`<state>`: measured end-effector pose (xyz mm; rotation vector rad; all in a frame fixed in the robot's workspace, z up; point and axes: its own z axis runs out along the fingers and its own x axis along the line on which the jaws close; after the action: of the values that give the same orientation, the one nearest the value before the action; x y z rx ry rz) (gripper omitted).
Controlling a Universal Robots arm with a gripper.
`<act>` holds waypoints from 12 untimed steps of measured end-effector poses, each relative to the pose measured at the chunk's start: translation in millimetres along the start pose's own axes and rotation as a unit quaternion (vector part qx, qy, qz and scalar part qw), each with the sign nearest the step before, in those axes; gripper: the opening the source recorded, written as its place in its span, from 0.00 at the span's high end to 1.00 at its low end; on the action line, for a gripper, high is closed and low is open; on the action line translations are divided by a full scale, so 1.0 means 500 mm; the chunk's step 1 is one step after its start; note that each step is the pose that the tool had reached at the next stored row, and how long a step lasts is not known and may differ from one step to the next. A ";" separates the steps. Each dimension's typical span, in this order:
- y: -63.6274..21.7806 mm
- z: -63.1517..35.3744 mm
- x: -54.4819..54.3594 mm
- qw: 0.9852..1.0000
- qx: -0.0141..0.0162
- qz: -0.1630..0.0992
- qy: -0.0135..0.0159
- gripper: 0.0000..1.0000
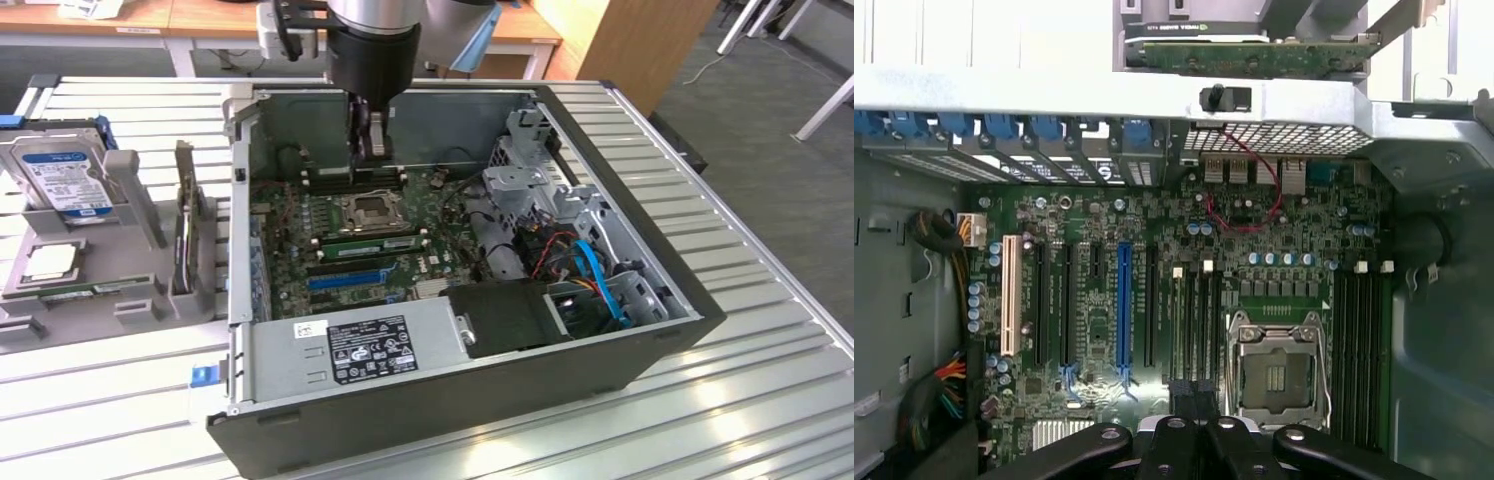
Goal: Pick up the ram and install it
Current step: 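Press down the ram until it locks into place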
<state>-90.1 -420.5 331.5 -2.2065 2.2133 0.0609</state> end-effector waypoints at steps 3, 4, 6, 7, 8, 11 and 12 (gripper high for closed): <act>-0.006 0.000 0.000 1.000 0.000 0.000 0.000 0.90; -0.008 0.000 0.000 1.000 0.000 0.000 0.000 0.90; -0.012 0.000 0.000 1.000 0.000 0.000 0.000 0.90; -0.014 0.000 0.000 1.000 0.000 0.000 0.000 0.90; -0.016 0.000 0.000 1.000 0.000 0.000 0.000 0.90; -0.022 0.000 0.000 1.000 0.000 0.000 0.000 0.90; -0.024 0.000 0.000 1.000 0.000 0.000 0.000 0.90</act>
<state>-78.1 -420.5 331.5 -2.2065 2.2133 0.0609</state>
